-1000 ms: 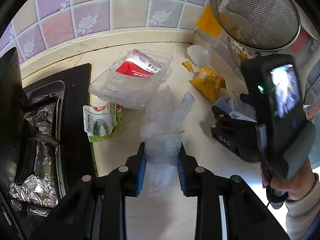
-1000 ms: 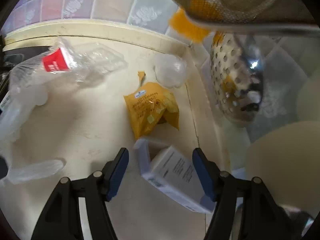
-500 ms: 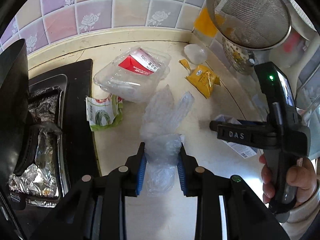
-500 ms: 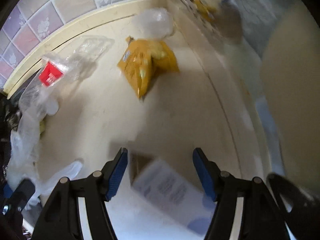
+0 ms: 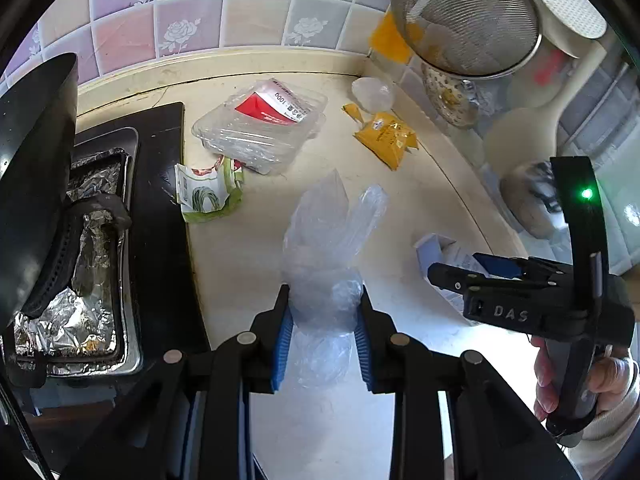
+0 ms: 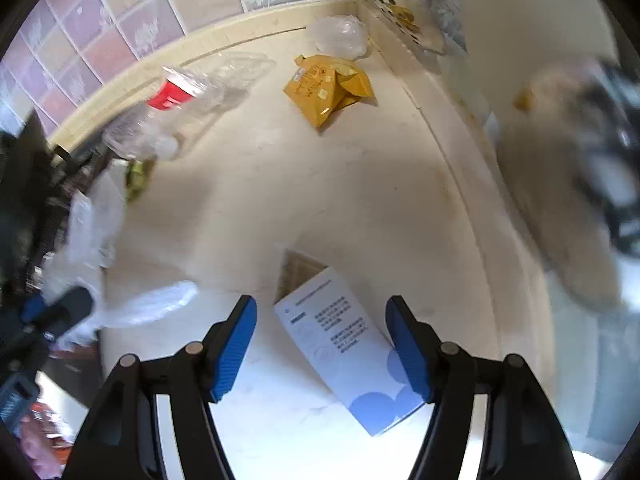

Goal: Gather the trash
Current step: 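Grasp the clear plastic wrapper with the left tool while the right tool grasps the white milk carton, then carry the wrapper and carton down to the trash bin and open both tools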

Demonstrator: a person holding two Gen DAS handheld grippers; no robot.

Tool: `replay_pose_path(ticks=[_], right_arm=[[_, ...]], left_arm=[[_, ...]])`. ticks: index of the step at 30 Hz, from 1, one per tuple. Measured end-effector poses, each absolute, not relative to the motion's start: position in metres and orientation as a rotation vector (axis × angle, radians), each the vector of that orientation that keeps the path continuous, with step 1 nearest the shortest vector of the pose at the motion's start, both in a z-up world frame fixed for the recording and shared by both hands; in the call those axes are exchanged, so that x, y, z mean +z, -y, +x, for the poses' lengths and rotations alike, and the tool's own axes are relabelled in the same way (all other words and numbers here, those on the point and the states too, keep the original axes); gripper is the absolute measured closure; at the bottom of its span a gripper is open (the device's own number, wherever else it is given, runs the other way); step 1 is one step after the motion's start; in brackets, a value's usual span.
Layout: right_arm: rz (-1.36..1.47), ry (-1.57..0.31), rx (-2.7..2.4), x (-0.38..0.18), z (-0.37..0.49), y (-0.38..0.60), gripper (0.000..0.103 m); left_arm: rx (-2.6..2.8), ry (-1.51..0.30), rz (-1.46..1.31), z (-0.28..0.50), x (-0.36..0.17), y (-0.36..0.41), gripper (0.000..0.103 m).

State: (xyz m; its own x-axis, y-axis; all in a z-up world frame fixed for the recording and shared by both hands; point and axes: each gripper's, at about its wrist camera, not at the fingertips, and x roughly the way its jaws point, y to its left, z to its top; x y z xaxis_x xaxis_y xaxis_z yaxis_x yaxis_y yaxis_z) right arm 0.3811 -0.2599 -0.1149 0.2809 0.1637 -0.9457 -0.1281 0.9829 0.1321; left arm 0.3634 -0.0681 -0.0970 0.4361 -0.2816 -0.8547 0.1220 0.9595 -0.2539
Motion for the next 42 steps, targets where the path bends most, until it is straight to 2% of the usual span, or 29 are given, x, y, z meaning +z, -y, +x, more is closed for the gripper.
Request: replay_pose_path(ticks=[11,14,15,26,34,42], right_arm=[[-0.084,-1.285,0.174,-0.119,0.362,0.259,0.039],[-0.100,-1.297,0.158,-0.123,0.355,0.257,0.068],[-0.096,-1.301,0.154,-0.125,0.353,0.256,0.068],[-0.003,-1.209,0.153,-0.092,0.284,0.240,0.069],[0.077,-1.141,0.120,-0.063,0.182,0.212,0.069],[0.159,-1.110,0.088,-0.065,0.082,0.188,0.069]], left_arm=[[-0.284,-1.077,-0.173,0.346,-0.089,0.062,0.077],[-0.298,-1.077,-0.193,0.341,-0.087,0.058,0.077],[-0.302,-1.076,-0.196,0.339,-0.086,0.057,0.077],[-0.380,-1.027,-0.152,0.285,-0.062,0.048,0.078],[-0.469,-0.988,-0.090,0.208,-0.044,0.033,0.078],[-0.570,-0.984,0.001,0.123,-0.048,0.022,0.078]])
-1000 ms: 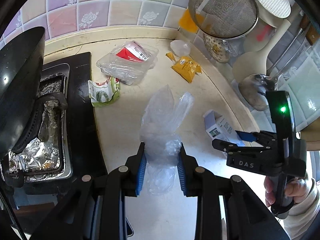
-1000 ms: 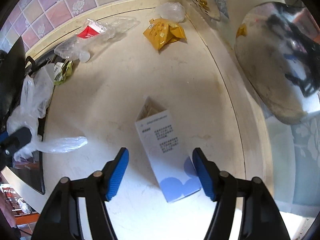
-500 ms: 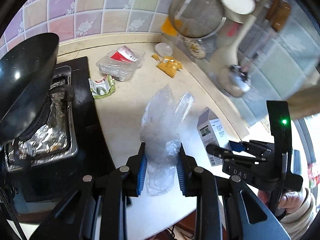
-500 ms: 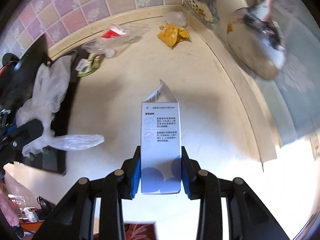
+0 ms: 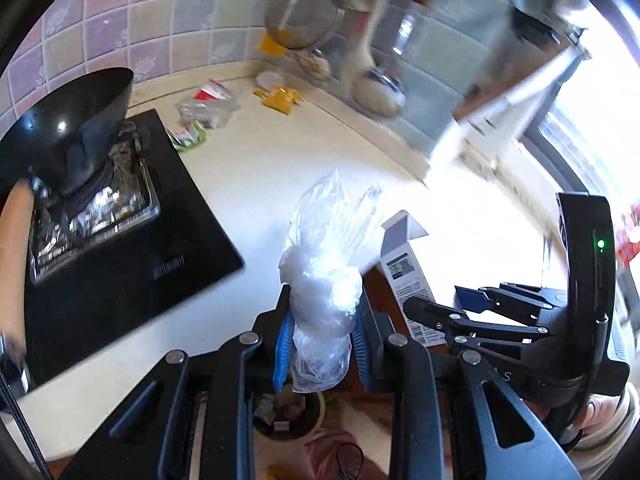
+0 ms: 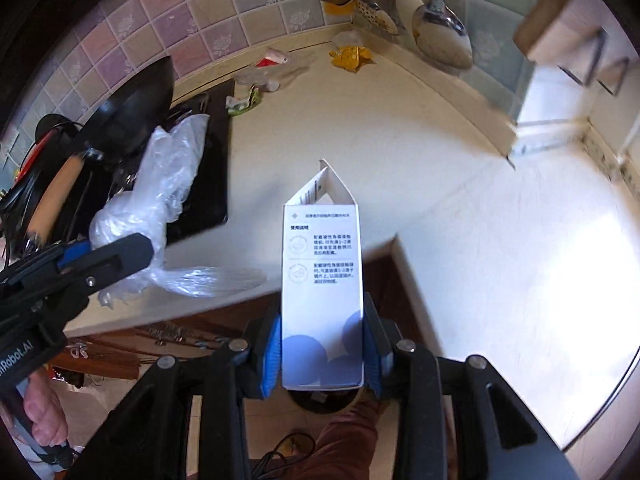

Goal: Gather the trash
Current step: 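Carry the wrapper and carton down to the trash bin and open both tools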

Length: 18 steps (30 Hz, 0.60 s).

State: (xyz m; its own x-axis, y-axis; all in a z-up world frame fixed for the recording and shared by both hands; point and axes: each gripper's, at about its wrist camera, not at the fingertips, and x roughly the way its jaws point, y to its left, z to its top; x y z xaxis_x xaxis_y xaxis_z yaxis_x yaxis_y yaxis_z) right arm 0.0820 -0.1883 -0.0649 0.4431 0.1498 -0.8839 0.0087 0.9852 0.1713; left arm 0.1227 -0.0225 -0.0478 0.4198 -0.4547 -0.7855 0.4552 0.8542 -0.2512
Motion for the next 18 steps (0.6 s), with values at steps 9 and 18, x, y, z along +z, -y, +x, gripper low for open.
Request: replay_pose_path(ticks=[9,18], right_arm=[[0.215,-1.195,0.069,-0.114,-0.001,0.168,0.069],[0.208,-1.286,0.010,-0.206,-0.024,0.166,0.069]], left_arm=[[-0.669,-1.032,0.139,0.048,-0.088,0.033,0.078],[-0.697,-1.183,0.160,0.029,-0.206,0.045,0.078]])
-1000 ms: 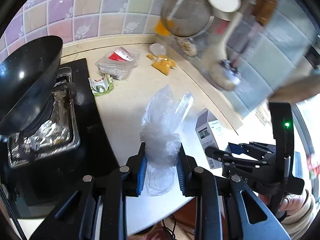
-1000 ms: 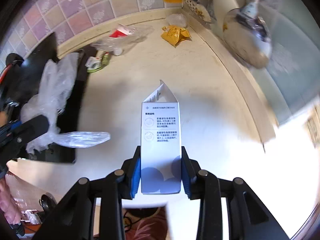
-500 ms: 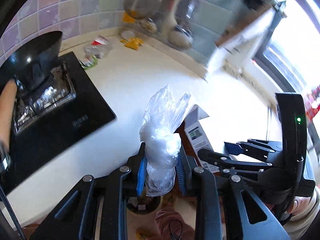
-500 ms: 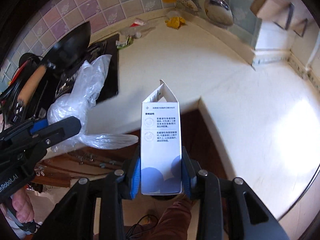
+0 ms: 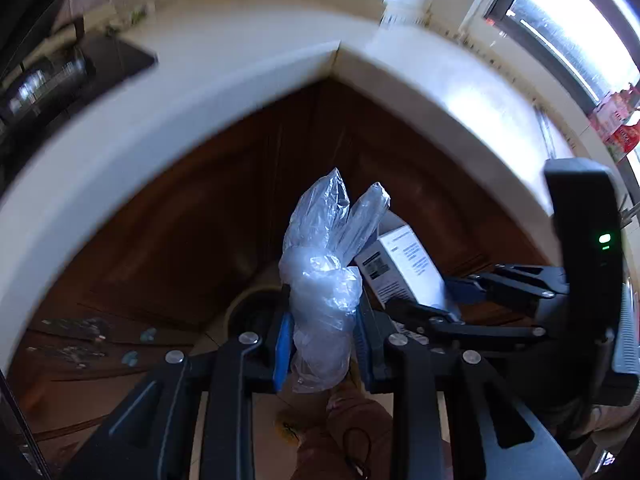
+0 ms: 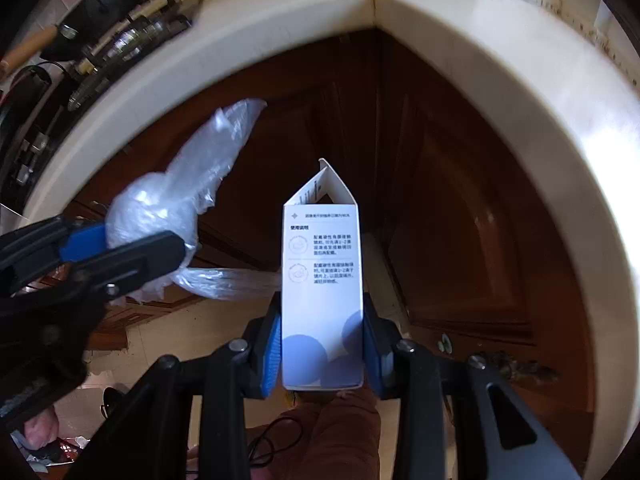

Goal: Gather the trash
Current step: 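Carry the wrapper and carton down to the trash bin and open both tools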

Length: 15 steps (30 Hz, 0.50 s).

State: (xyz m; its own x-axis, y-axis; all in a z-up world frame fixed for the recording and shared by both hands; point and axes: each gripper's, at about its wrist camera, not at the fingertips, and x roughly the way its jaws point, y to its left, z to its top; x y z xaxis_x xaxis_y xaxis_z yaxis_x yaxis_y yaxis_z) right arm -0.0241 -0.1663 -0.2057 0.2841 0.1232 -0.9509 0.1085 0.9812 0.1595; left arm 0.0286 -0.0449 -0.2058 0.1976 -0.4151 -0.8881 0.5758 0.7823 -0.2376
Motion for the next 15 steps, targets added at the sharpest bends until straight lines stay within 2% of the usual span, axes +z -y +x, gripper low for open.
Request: replay_pose_path(ticks=[9,10,13,15], right_arm=[[0.231,-1.393,-0.018,-0.336,-0.006,0.181,0.069],[0.238,-1.399,-0.015,-0.346,-0.005,0.181,0.069],[0.245,-1.414,0.004,-0.375,-0.001,0.181,0.069],[0.248,-1.422,0.019,-0.394,0.003,0.179,0.069]], left_arm=[[-0.602,-1.345,0.107,0.055,-0.371,0.047,0.075],[-0.596,-1.355,0.103,0.056,-0.385,0.048,0.070],[-0.576,-1.373,0.096,0.059,-0.421,0.049,0.042],[-0.558,-1.372,0.100,0.058,-0.439,0.047,0.036]])
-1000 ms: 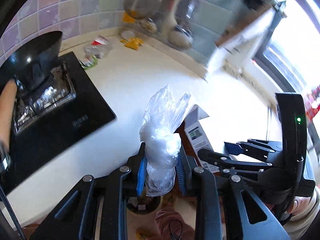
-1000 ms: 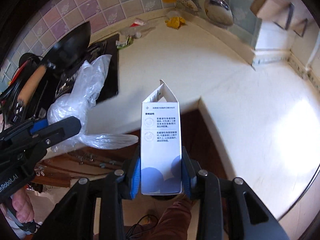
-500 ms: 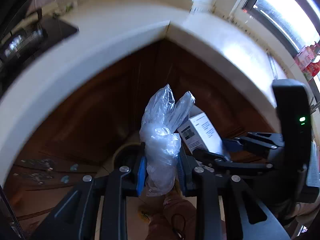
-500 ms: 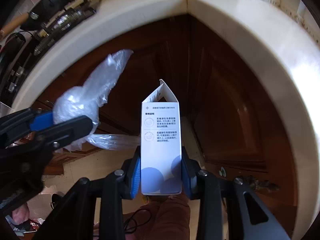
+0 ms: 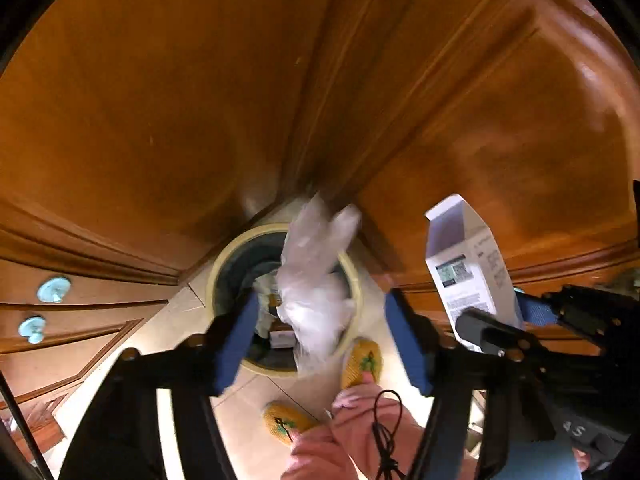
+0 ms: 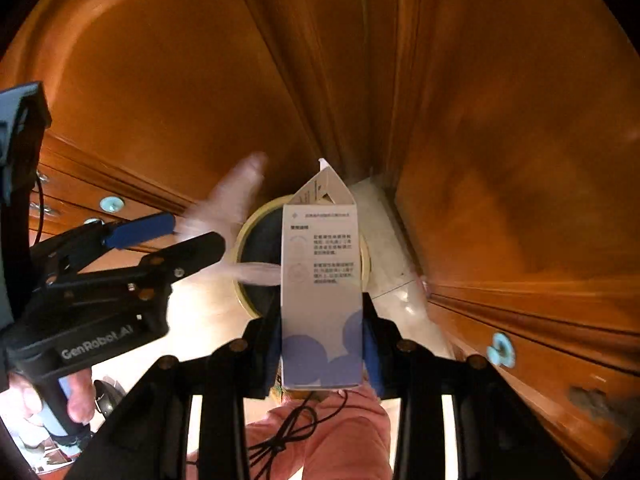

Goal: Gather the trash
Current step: 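Carry the wrapper and carton down to the trash bin and open both tools, then raise both tools back toward the countertop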

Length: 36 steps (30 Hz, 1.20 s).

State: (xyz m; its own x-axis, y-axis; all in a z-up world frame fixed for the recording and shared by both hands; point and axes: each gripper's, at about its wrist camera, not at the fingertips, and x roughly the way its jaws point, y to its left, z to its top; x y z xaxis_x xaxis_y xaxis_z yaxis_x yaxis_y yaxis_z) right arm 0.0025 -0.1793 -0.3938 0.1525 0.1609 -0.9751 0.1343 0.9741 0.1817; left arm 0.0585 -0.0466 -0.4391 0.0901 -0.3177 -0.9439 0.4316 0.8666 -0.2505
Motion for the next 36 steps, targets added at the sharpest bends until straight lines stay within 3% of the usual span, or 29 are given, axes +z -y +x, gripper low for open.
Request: replay_pose_path(ticks=[5,18,26,36], right_arm=[[0.237,-1.441,0.046,-0.430,0.011,0.179,0.069],[0.177,-1.444,0.176,-0.474,0.010,0.147,0.068],[0.199,-1.448,0.159,-0.479,0.017,0.133,0.046],[0.204,-1.463,0.153,-0.448,0.009,0.128,0.046]], left_arm=[[-0.501,-1.400,0.094,0.054,-0.471,0.033,0.030],[-0.332,-1.375,0.028,0.056,-0.481,-0.028,0.029],[-0.302,-1.363,0.013,0.052,-0.475,-0.042,0.029],[-0.326,-1.345,0.009,0.049,-0.440,-0.041,0.029]])
